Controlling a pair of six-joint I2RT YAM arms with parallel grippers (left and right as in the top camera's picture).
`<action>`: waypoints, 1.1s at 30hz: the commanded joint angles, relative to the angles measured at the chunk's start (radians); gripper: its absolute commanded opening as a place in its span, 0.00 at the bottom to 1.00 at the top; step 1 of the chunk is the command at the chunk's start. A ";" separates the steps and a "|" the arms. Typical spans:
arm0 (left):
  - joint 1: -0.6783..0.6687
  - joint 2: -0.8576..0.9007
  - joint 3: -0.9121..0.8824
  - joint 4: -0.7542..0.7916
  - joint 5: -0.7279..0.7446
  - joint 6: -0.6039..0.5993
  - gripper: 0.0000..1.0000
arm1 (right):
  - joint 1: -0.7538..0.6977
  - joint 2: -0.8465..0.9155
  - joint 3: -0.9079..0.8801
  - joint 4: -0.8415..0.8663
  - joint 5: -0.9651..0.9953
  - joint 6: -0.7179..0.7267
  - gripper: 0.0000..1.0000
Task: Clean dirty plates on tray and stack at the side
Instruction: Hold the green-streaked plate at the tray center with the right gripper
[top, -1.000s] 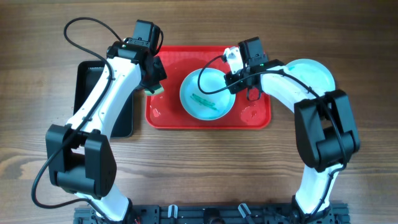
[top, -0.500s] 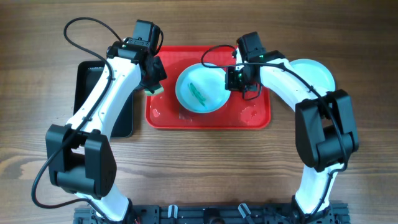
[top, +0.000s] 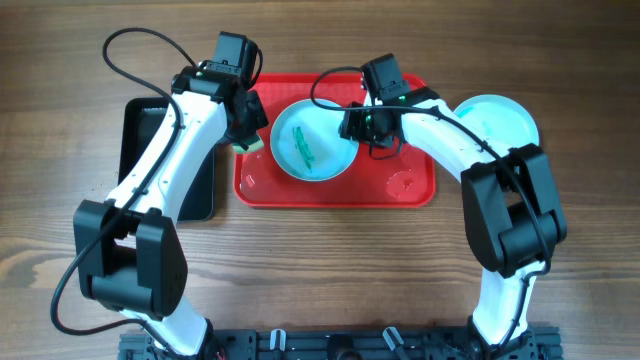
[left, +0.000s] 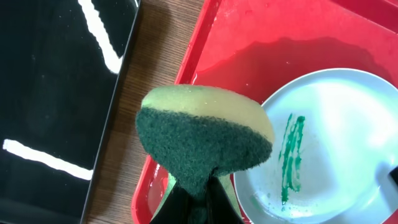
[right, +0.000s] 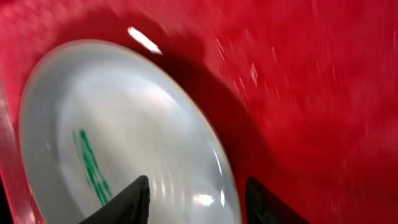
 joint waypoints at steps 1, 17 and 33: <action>0.001 0.008 0.002 0.010 0.015 0.011 0.04 | -0.003 0.021 0.000 0.082 0.066 -0.126 0.49; 0.001 0.008 0.000 0.015 0.034 0.007 0.04 | 0.005 0.066 0.000 -0.005 0.054 0.084 0.04; -0.059 0.009 -0.098 0.193 0.056 0.172 0.04 | 0.057 0.066 0.000 -0.120 -0.064 0.032 0.04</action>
